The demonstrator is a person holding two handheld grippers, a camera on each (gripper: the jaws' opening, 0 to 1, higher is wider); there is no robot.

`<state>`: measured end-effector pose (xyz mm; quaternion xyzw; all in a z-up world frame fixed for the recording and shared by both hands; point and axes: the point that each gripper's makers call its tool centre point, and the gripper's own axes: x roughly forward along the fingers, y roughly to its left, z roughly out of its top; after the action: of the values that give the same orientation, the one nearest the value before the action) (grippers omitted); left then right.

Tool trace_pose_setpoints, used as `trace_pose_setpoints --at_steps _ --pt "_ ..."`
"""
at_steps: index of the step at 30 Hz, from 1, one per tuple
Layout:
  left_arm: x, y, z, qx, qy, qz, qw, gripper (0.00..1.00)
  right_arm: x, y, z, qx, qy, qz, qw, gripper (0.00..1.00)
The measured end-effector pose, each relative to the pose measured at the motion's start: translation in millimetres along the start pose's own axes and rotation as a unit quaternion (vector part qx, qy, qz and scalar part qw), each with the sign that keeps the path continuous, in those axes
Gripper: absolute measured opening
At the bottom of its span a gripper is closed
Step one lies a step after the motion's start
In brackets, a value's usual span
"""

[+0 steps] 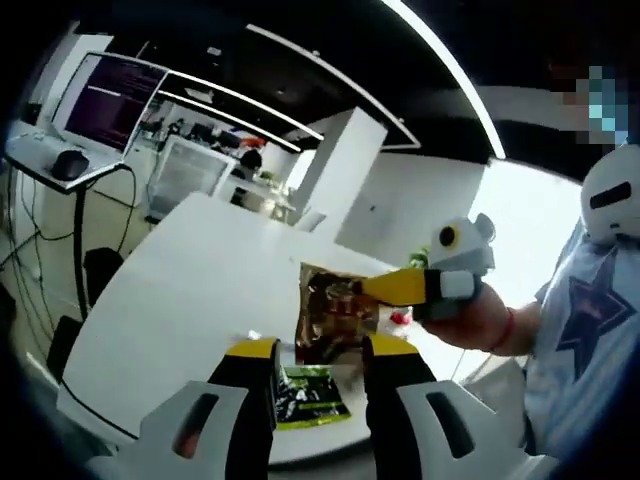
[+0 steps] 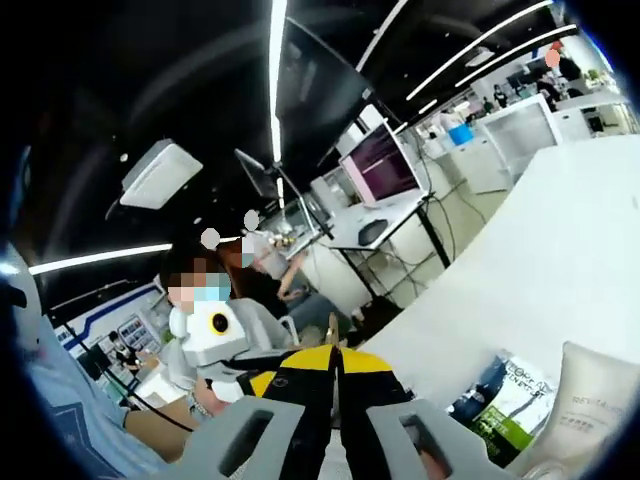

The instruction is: Arrange the skincare products in the storage area until every visible bottle or jar stands upright without overlapping.

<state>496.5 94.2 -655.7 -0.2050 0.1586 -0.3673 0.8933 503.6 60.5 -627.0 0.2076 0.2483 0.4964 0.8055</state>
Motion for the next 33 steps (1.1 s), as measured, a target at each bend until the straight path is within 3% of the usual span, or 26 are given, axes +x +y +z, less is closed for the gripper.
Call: trace_pose_setpoints --at_steps 8,10,16,20,26,33 --pt "-2.0 -3.2 -1.6 -0.026 0.003 -0.008 0.9996 0.0 -0.7 -5.1 -7.8 -0.016 0.01 -0.018 0.9997 0.0" --pt "-1.8 -0.6 -2.3 -0.024 0.005 0.006 0.9997 0.0 -0.7 -8.2 -12.9 -0.021 0.017 -0.025 0.9993 0.0" --pt "4.8 6.1 -20.6 0.029 0.068 0.058 0.9955 0.0 -0.4 -17.7 -28.3 -0.063 0.039 -0.059 0.9955 0.0" --pt "9.3 6.8 -27.4 0.055 0.088 0.076 0.9917 0.0 -1.4 -24.6 -34.7 -0.085 0.055 -0.077 0.9919 0.0" --pt "7.8 4.8 -35.3 0.074 0.098 0.089 0.9884 0.0 -3.2 -32.2 -43.8 -0.107 0.077 -0.098 0.9864 0.0" --pt "4.0 10.2 -38.5 0.082 0.108 0.111 0.9846 0.0 0.6 -34.5 -52.3 -0.176 0.106 -0.12 0.9713 0.0"
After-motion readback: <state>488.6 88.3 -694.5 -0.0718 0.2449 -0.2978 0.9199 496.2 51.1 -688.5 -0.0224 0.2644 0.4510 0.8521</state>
